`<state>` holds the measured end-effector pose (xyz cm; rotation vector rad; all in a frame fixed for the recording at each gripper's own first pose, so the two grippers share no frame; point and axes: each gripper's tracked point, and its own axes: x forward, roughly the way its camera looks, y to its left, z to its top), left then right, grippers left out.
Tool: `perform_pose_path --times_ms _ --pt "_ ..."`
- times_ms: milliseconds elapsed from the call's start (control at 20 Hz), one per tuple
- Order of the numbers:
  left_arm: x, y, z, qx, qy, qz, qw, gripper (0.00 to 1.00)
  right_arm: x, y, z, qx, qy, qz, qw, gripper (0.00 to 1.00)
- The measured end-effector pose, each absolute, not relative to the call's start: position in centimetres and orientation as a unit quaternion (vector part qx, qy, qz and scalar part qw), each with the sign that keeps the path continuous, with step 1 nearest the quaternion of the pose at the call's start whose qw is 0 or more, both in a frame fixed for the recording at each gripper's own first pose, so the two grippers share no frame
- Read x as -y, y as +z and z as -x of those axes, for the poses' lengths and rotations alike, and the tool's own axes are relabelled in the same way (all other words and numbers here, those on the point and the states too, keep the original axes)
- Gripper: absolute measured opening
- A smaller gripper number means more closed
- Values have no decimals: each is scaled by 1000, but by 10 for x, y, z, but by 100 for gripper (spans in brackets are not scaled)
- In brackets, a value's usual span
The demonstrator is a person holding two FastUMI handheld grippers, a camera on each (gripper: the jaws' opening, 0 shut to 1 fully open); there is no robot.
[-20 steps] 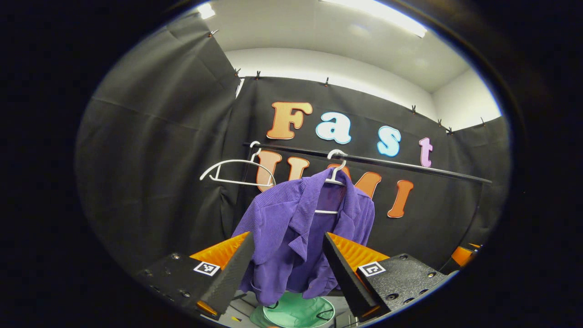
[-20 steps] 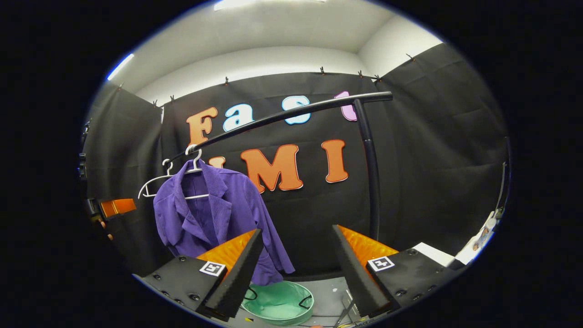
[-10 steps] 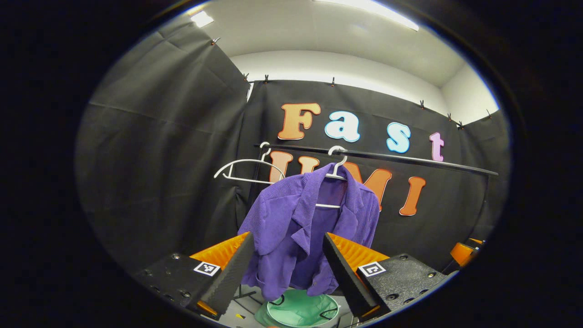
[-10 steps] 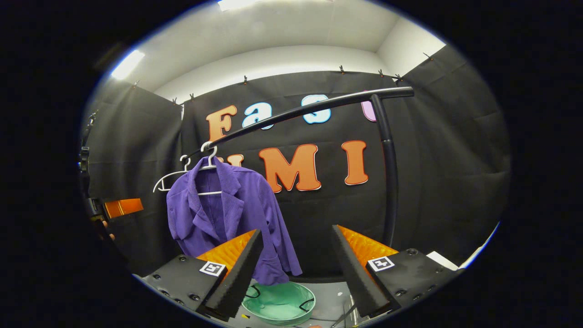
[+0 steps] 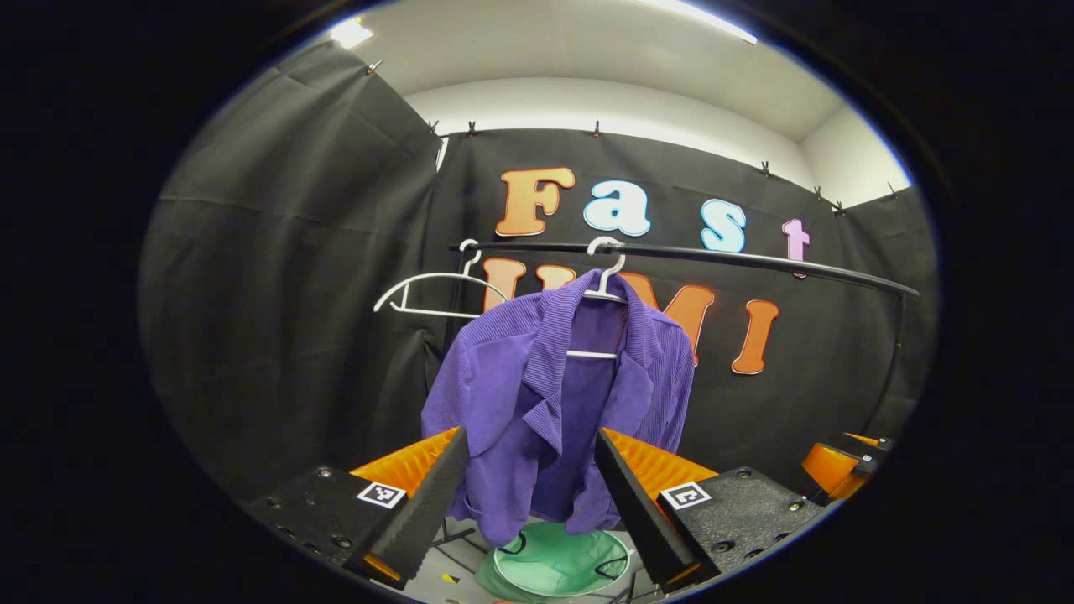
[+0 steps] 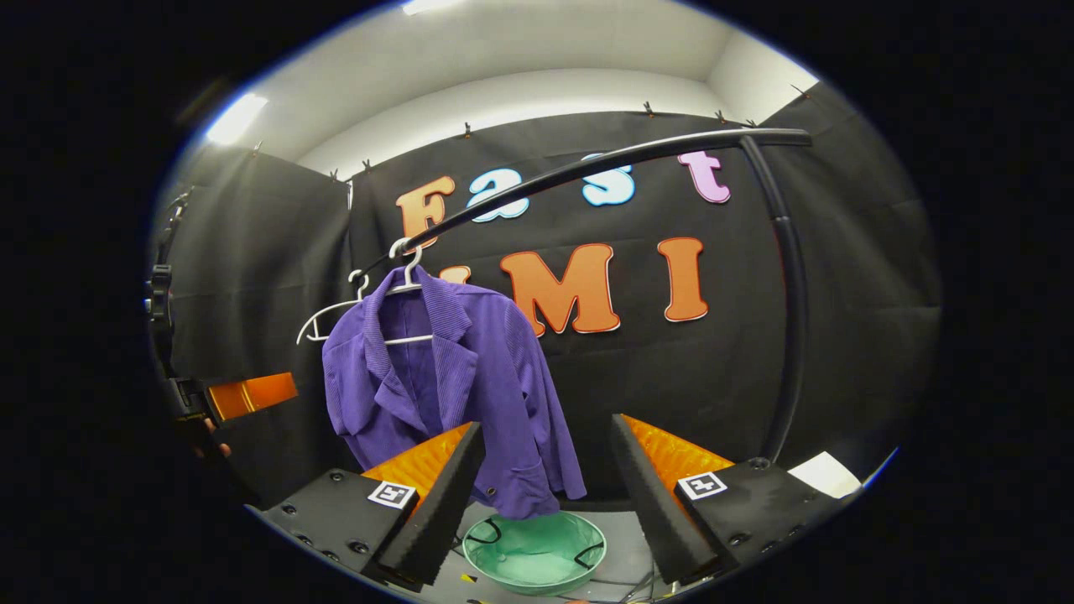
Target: Grasp the clothes on the hanger with both hands and then place them into the laundry hamper below.
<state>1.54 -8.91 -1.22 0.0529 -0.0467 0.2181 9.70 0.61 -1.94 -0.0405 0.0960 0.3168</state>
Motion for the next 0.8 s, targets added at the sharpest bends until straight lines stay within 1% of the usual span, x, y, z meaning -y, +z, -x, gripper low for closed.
perform_pose_path --times_ms 50,100,150,200,250,300,350,400,600,650,700,750,800 --pt "89 -15 -24 18 105 -25 994 99 -16 -22 -100 -50 161 22 985 100" --pt "87 -16 -34 14 101 -23 995 95 -28 -24 -104 -52 166 22 985 98" --pt "86 -18 -44 10 98 -21 995 99 -39 -27 -110 -53 170 21 984 98" --pt "84 -19 -54 7 94 -19 995 99 -49 -28 -117 -53 171 21 984 98" --pt "81 -20 -64 4 90 -19 996 95 -58 -30 -125 -54 170 20 984 98" --pt "78 -22 -73 1 87 -20 996 95 -67 -33 -133 -55 169 18 984 98" --pt "74 -23 -84 0 85 -24 996 95 -77 -36 -141 -54 169 19 984 100" --pt "71 -25 -95 -2 83 -27 996 95 -85 -39 -149 -54 167 21 984 98" --pt "59 -37 -144 -13 61 -26 998 95 -123 -58 -181 -57 164 25 984 98" --pt "59 -42 -156 -16 54 -25 998 92 -131 -64 -190 -59 164 25 984 98" --pt "56 -46 -167 -19 50 -25 998 92 -137 -69 -197 -62 160 26 985 98" --pt "51 -50 -179 -24 50 -27 998 95 -142 -75 -203 -67 156 27 985 98" --pt "45 -57 -190 -30 53 -31 998 95 -147 -80 -209 -72 154 28 985 89"
